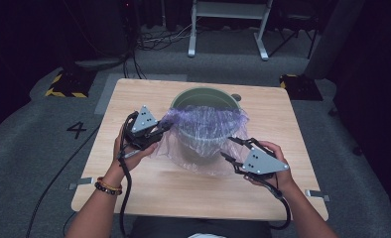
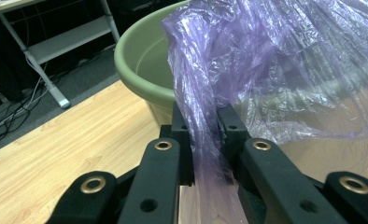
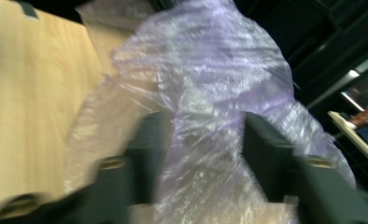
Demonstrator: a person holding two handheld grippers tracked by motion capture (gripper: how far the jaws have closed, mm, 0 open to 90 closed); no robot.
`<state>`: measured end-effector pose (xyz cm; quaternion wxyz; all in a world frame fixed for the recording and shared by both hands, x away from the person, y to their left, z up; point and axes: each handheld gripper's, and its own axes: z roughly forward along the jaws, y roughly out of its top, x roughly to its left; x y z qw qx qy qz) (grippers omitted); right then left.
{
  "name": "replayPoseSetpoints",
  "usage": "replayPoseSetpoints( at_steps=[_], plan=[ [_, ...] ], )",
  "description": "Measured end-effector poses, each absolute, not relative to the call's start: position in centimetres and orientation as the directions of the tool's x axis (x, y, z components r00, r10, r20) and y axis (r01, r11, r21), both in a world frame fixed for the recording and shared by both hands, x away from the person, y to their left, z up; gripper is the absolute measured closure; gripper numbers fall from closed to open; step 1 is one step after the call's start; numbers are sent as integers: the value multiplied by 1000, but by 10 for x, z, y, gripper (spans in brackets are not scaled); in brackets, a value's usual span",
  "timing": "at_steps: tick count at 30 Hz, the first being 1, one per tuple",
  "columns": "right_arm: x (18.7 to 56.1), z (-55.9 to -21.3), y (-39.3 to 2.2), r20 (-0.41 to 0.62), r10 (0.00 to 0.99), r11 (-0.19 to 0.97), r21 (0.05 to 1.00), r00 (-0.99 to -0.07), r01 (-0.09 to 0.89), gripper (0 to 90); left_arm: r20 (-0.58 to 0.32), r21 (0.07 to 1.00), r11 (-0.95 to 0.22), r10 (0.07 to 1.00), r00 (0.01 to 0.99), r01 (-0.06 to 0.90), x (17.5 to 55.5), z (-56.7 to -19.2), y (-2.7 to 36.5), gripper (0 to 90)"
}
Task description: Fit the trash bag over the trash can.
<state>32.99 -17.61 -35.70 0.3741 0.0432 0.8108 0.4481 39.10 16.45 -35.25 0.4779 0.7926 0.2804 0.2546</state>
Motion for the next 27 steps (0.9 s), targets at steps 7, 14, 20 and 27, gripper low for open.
replayPoseSetpoints(
  at_steps=[7,14,20,27],
  plan=[
    [341,-353,-186,-591,468,608,755,-657,-245,891,130,907,-374,686,716,194,391,-352,168,793],
    [354,-342,-196,-544,525,553,803,-655,-224,900,135,912,-357,722,679,199,395,-351,171,582],
    [377,-325,-205,-476,590,495,852,-653,-174,900,141,919,-336,766,627,204,402,-351,181,451],
    [415,-313,-209,-413,660,479,875,-628,-71,900,166,927,-325,802,574,187,410,-348,191,427]
  ],
)
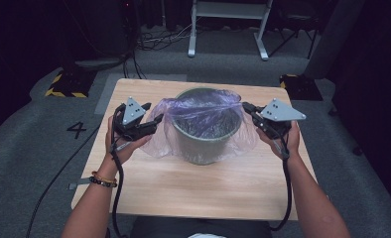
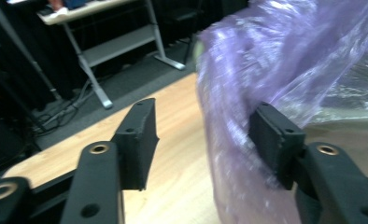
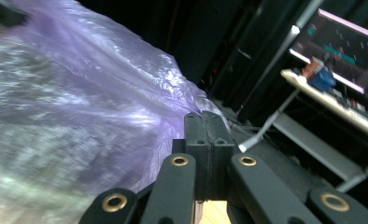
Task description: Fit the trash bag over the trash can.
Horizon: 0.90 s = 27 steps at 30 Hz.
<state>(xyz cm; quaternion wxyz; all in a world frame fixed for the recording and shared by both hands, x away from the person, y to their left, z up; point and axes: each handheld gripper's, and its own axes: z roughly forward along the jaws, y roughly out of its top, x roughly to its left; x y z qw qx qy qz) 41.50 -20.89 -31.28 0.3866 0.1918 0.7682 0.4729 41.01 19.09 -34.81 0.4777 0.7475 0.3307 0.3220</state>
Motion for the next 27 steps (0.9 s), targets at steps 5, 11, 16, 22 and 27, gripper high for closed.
replayPoseSetpoints(
  at_steps=[5,11,16,22,27],
  plan=[
    [437,-313,-213,-381,701,483,876,-603,8,900,128,935,-289,815,565,205,422,-348,201,341],
    [453,-321,-224,-267,721,432,895,-639,114,900,84,947,-261,767,637,189,414,-348,208,229],
    [447,-321,-226,-275,716,436,894,-642,103,900,76,951,-270,678,731,152,392,-345,210,171],
    [445,-318,-228,-277,706,427,901,-652,80,900,198,913,-397,630,751,92,372,-344,201,392],
    [453,-316,-225,-262,706,413,907,-658,82,888,237,893,-437,664,709,111,386,-343,196,670]
  ],
)
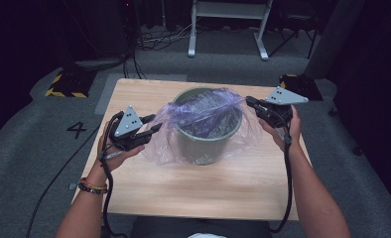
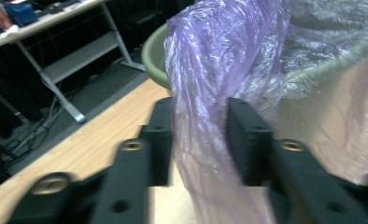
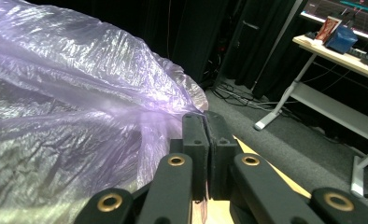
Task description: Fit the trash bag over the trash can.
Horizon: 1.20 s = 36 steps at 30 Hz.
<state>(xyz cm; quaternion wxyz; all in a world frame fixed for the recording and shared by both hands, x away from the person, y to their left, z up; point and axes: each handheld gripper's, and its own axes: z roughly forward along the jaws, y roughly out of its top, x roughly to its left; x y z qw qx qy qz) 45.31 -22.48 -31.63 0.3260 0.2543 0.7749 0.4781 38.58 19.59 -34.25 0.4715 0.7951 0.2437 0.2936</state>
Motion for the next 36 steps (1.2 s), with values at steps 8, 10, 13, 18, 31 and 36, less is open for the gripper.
replayPoseSetpoints(
  at_steps=[8,10,13,18,31,36],
  plan=[
    [482,-324,-224,-215,724,409,899,-655,156,894,160,906,-376,729,665,194,422,-344,199,737],
    [487,-326,-225,-209,730,412,894,-651,174,897,143,907,-356,762,632,223,429,-345,198,650],
    [493,-331,-229,-175,742,393,896,-647,208,900,75,931,-292,743,666,221,426,-345,200,386],
    [491,-335,-234,-155,747,382,896,-646,226,900,83,960,-256,651,754,115,389,-337,201,230],
    [479,-325,-224,-173,717,408,889,-676,205,900,152,913,-392,590,793,117,333,-382,156,242],
    [476,-324,-222,-181,705,420,886,-686,197,900,53,911,-335,674,737,241,350,-407,155,194]
  ],
)
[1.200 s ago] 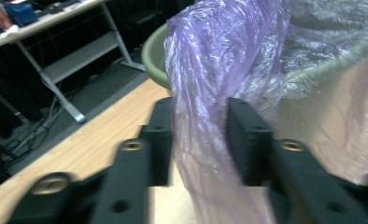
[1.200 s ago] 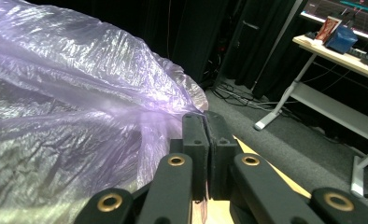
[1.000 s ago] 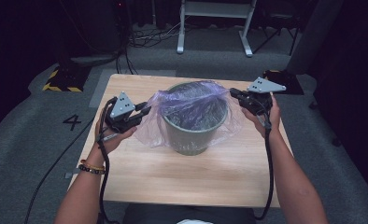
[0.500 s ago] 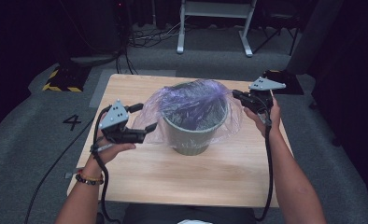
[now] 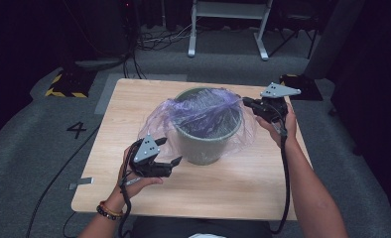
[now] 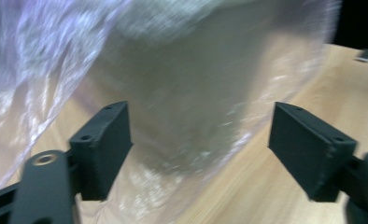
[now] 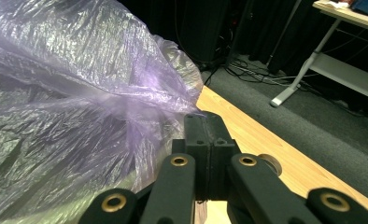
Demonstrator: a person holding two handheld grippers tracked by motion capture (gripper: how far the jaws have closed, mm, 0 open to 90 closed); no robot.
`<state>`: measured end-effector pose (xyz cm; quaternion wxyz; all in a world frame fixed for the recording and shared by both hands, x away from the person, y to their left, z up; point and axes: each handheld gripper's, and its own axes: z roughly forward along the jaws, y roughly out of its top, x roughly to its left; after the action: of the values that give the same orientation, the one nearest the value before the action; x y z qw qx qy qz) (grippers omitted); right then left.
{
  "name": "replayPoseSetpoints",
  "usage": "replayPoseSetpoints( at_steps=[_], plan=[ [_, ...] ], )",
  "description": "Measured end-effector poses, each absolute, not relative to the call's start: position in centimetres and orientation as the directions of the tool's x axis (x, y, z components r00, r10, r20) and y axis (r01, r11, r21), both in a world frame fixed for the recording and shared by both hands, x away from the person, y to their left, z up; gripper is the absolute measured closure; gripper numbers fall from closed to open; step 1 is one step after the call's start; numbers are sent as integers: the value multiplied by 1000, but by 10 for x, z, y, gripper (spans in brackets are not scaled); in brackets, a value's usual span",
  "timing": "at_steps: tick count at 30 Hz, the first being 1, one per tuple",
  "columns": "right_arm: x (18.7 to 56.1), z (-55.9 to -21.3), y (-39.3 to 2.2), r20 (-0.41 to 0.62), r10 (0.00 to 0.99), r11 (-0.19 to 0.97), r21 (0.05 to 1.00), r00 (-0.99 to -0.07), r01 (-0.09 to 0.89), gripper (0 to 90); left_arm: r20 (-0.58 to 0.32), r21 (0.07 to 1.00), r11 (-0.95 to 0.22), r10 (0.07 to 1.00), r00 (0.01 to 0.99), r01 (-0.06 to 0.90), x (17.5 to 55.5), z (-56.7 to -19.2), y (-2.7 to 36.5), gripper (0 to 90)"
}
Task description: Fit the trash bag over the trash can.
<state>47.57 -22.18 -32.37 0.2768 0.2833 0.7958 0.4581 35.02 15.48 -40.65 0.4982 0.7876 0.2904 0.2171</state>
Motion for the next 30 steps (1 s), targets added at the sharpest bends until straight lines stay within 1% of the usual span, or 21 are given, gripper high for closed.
replayPoseSetpoints(
  at_steps=[3,6,7,8,9,10,12,13,14,15,16,18,20,22,23,25,26,30],
  plan=[
    [474,-323,-223,-181,701,418,888,-689,193,882,7,925,-275,702,712,262,362,-407,160,168],
    [474,-323,-225,-170,707,405,893,-687,195,844,-8,919,-279,694,720,280,377,-407,158,161],
    [474,-323,-226,-162,707,400,894,-689,200,830,-6,914,-289,694,720,285,382,-407,157,168],
    [475,-323,-226,-155,706,395,896,-691,203,798,0,910,-298,694,720,287,385,-407,156,183],
    [475,-323,-227,-152,707,393,896,-691,205,738,0,912,-295,693,721,284,389,-407,155,216],
    [476,-323,-227,-146,709,389,897,-690,210,692,4,912,-299,688,726,279,391,-407,154,276],
    [478,-324,-229,-130,718,378,898,-683,226,606,42,907,-330,688,725,261,393,-405,152,411],
    [479,-324,-230,-121,721,365,903,-682,226,578,56,903,-345,685,727,256,394,-404,151,509],
    [480,-324,-232,-102,722,348,908,-684,233,556,73,896,-363,689,721,257,395,-403,150,566],
    [481,-324,-233,-84,721,334,912,-688,240,549,97,888,-385,690,718,250,396,-402,149,655],
    [483,-325,-235,-73,720,326,913,-691,244,554,110,886,-398,681,724,239,396,-402,148,759],
    [485,-326,-236,-73,723,324,914,-687,245,574,117,885,-407,664,739,226,397,-401,148,889],
    [486,-327,-237,-61,716,319,915,-696,248,707,134,878,-426,657,742,219,397,-400,147,900],
    [487,-326,-238,-79,721,326,916,-688,236,816,126,872,-438,634,763,220,398,-401,146,900],
    [487,-326,-238,-82,723,327,915,-686,235,858,136,866,-452,624,769,213,398,-402,146,900],
    [489,-327,-237,-94,718,344,909,-690,234,900,141,856,-471,606,783,211,397,-404,144,900],
    [489,-327,-238,-98,724,345,909,-683,236,900,157,847,-491,598,786,204,397,-405,143,900],
    [495,-329,-243,-78,769,309,914,-634,262,900,175,812,-547,561,809,203,395,-412,137,900]
  ],
)
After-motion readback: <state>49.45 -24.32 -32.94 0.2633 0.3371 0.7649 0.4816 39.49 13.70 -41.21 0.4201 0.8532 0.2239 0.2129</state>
